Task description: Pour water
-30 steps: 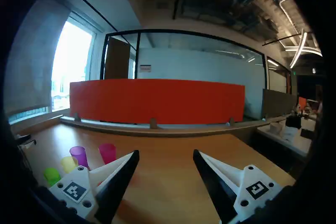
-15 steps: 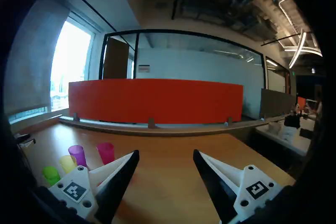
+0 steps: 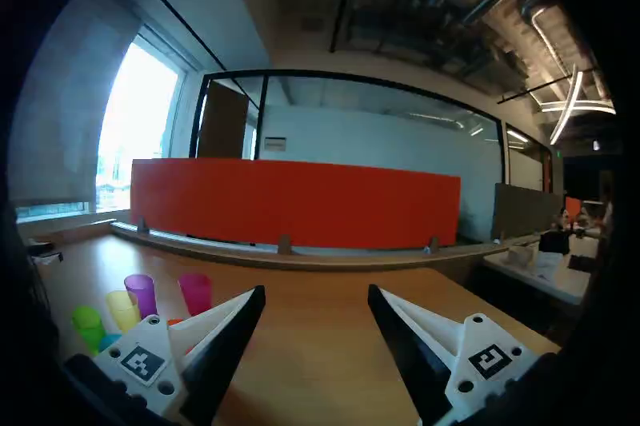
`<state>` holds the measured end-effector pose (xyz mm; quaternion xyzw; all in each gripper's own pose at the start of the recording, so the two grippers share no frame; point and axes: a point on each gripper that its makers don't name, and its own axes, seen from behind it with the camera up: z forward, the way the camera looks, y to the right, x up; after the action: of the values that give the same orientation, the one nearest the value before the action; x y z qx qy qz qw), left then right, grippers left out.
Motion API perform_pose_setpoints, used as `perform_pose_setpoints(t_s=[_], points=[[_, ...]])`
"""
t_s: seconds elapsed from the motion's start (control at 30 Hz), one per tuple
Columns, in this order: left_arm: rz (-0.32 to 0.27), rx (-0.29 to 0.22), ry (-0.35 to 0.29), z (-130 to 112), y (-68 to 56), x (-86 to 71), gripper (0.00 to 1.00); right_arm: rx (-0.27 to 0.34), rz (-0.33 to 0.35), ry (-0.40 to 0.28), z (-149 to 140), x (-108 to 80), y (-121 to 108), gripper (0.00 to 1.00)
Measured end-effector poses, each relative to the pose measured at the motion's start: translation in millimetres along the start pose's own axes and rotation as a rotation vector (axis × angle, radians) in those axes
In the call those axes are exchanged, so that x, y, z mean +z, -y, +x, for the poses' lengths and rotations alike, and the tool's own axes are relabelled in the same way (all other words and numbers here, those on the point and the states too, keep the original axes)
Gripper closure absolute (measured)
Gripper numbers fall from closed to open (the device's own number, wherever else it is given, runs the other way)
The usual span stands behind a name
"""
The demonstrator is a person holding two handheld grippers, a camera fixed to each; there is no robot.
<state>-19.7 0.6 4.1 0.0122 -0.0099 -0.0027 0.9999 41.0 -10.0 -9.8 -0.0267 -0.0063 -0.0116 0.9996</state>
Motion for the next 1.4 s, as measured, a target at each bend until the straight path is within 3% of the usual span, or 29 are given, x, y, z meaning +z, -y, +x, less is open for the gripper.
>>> perform_pose_setpoints(t_s=[0.6,1.4], points=[[0.000,0.000,0.000,0.0,-0.2,0.1,0.08,-0.022,0.007,-0.047,-32.1,2.4,0.3,0.01],[0.000,0.000,0.000,-0.2,0.0,0.4,0.08,0.048,0.020,-0.018,-64.6,7.8,-9.3,0.01]])
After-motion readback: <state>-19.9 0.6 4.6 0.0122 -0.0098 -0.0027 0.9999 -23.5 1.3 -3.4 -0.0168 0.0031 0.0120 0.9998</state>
